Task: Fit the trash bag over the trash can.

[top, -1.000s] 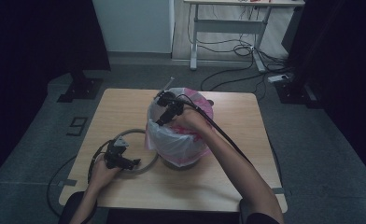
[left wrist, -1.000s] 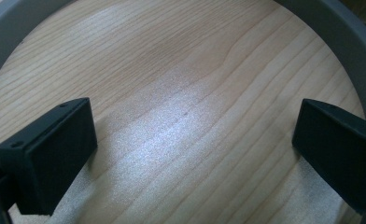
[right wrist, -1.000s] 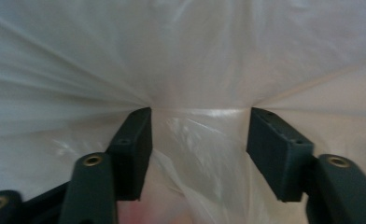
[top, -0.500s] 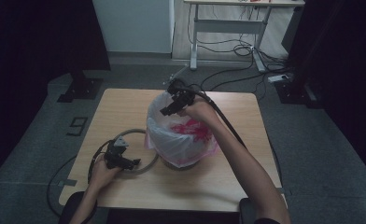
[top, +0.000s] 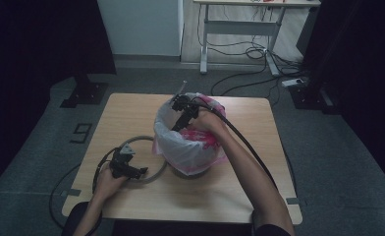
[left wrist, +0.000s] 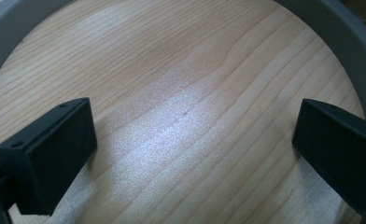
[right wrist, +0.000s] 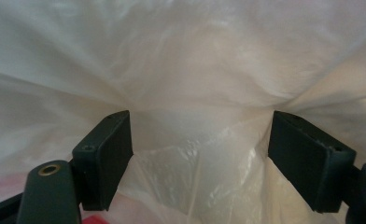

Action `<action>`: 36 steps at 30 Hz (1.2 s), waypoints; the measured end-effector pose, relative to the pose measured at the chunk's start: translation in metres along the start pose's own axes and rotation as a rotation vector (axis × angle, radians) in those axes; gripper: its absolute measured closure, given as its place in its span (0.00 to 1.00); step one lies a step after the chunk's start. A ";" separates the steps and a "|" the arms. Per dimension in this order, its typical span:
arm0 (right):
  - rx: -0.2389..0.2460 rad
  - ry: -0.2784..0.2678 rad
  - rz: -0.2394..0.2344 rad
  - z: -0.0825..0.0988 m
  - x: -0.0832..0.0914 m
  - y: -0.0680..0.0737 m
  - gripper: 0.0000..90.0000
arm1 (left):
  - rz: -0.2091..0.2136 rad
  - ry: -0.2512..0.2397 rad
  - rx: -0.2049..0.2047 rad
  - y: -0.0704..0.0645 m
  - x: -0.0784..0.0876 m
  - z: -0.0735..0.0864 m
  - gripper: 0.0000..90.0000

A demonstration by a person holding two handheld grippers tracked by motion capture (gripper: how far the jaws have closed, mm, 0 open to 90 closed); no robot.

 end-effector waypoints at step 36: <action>0.109 -0.118 -0.107 -0.015 0.036 0.048 0.15 | -0.003 0.001 0.004 0.000 0.000 0.000 0.00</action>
Point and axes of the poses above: each handheld gripper's, and its own axes: x roughly backward along the jaws, z roughly out of its underside, y roughly to its left, the point moved 7 cm from there along -x, roughly forward along the jaws, and after that the axes turned 15 degrees about -z, right-handed, at the moved point
